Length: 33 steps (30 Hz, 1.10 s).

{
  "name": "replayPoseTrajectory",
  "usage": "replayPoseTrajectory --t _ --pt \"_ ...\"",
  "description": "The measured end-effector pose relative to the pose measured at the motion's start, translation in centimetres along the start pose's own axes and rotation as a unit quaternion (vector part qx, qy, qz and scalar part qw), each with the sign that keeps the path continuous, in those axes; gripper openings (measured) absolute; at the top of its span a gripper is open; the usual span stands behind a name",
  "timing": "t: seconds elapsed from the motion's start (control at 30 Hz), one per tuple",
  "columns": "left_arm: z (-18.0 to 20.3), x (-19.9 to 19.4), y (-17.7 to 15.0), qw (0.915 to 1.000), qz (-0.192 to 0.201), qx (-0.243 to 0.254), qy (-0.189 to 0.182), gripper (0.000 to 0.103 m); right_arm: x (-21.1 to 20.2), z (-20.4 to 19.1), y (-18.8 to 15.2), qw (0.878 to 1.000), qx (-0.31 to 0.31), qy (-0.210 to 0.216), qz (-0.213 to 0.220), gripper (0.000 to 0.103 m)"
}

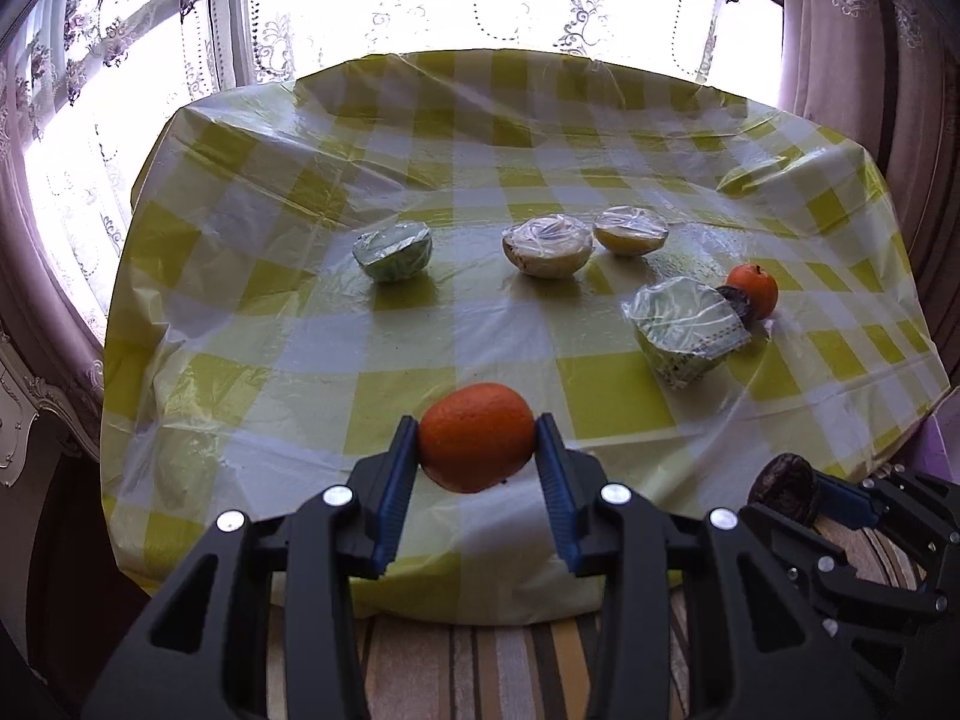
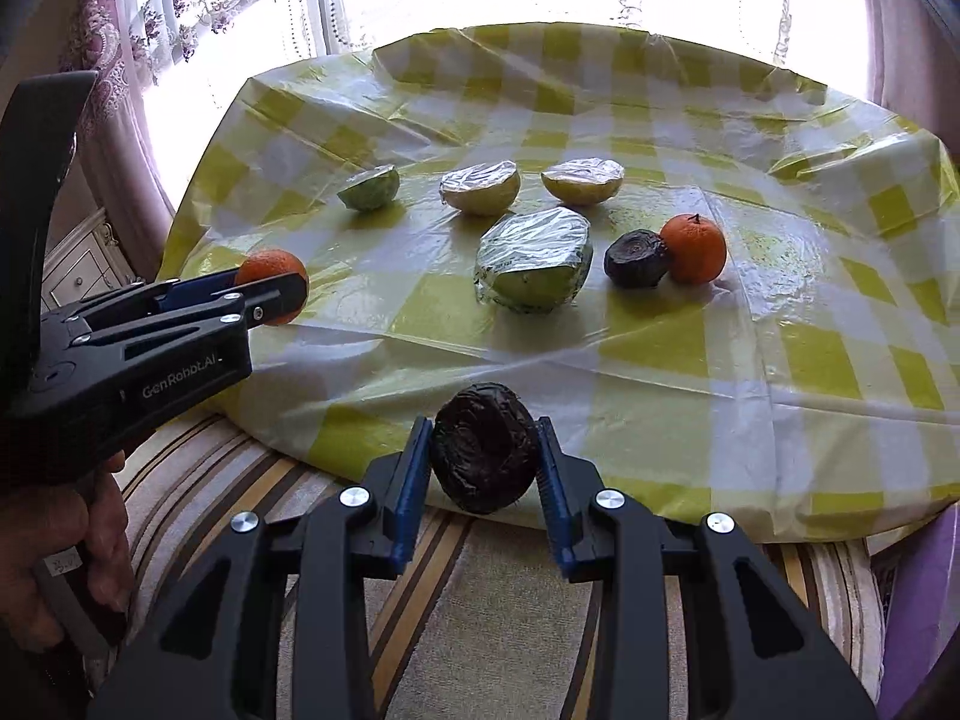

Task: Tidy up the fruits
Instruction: 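Carry the tangerine in the left tool while the right carries the date over the box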

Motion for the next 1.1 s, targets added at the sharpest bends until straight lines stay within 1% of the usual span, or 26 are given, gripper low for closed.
replayPoseTrajectory --t 0.23,0.4,0.67,0.8,0.9,1.1 --pt "3.8 -0.6 -0.5 0.9993 -0.002 0.033 -0.020 0.040 -1.8 2.8 -0.6 0.999 0.028 -0.009 0.012 0.034" --pt "6.4 -1.2 -0.7 0.9979 0.000 0.055 -0.035 0.040 -2.9 5.1 -1.2 0.998 0.054 -0.018 0.012 0.034" --pt "11.7 -2.4 -1.1 0.9930 0.009 0.094 -0.071 0.040 -5.1 9.5 -2.5 0.994 0.095 -0.046 0.016 0.034" --pt "15.0 -3.2 -1.5 0.9881 0.015 0.119 -0.096 0.040 -6.7 12.1 -3.3 0.991 0.118 -0.062 0.022 0.034" --pt "17.8 -3.9 -2.0 0.9827 0.018 0.139 -0.120 0.040 -8.4 14.4 -3.9 0.987 0.138 -0.075 0.031 0.034" --pt "23.1 -4.8 -3.2 0.9704 0.015 0.183 -0.157 0.040 -12.1 20.3 -6.3 0.974 0.190 -0.115 0.042 0.034"
Point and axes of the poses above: each gripper's, at about its wrist camera, not at the fingertips, and x roughly the way its jaws point, z to its right, y to its top, the point moved 7 cm from there along x, roughly the way its jaws point, and after that the axes turned 2 degrees about -z, right-handed, at the moved point
